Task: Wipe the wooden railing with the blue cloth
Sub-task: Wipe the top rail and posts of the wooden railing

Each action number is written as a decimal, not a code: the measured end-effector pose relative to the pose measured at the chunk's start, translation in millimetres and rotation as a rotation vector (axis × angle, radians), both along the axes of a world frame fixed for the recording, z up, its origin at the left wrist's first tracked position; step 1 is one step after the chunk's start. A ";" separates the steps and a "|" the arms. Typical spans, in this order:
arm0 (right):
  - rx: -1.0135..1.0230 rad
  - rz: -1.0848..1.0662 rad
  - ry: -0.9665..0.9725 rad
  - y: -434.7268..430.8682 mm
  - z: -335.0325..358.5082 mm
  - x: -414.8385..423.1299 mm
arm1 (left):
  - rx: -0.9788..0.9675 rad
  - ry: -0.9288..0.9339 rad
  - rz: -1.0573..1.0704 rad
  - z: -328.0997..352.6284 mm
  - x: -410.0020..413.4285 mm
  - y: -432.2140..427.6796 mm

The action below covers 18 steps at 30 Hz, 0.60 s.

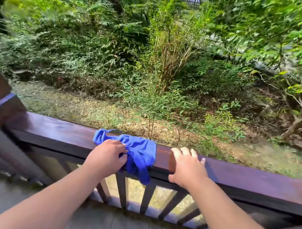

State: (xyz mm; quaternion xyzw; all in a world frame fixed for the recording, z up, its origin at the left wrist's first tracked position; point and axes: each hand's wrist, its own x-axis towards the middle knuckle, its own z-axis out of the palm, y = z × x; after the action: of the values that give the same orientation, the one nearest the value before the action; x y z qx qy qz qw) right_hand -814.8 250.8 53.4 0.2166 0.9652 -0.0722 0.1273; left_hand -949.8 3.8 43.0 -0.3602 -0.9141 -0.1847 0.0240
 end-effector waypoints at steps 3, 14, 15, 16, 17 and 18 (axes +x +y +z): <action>-0.018 0.094 0.041 -35.7 -1.0 -29.4 | -0.012 0.017 0.029 -2.2 -14.9 -15.8; -0.065 0.451 0.060 -138.1 -6.6 -149.4 | -0.059 0.054 0.268 -10.0 -81.4 -93.4; -0.070 0.489 0.062 -148.8 -8.4 -159.6 | -0.069 0.045 0.284 -10.2 -87.2 -100.9; -0.074 0.524 0.073 -159.7 -10.2 -169.0 | -0.077 0.036 0.298 -11.0 -92.3 -108.3; -0.076 0.547 0.084 -168.2 -11.2 -175.6 | -0.075 0.033 0.311 -11.5 -95.6 -114.0; -0.085 0.564 0.093 -177.7 -12.2 -183.1 | -0.068 0.036 0.330 -12.5 -99.4 -122.1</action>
State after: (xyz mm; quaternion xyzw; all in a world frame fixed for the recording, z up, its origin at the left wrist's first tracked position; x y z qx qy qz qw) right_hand -997.9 73.2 41.2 -0.0693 0.9883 -0.0843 0.1069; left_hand -1049.2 -118.2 30.5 -0.2092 -0.9660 -0.1407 0.0579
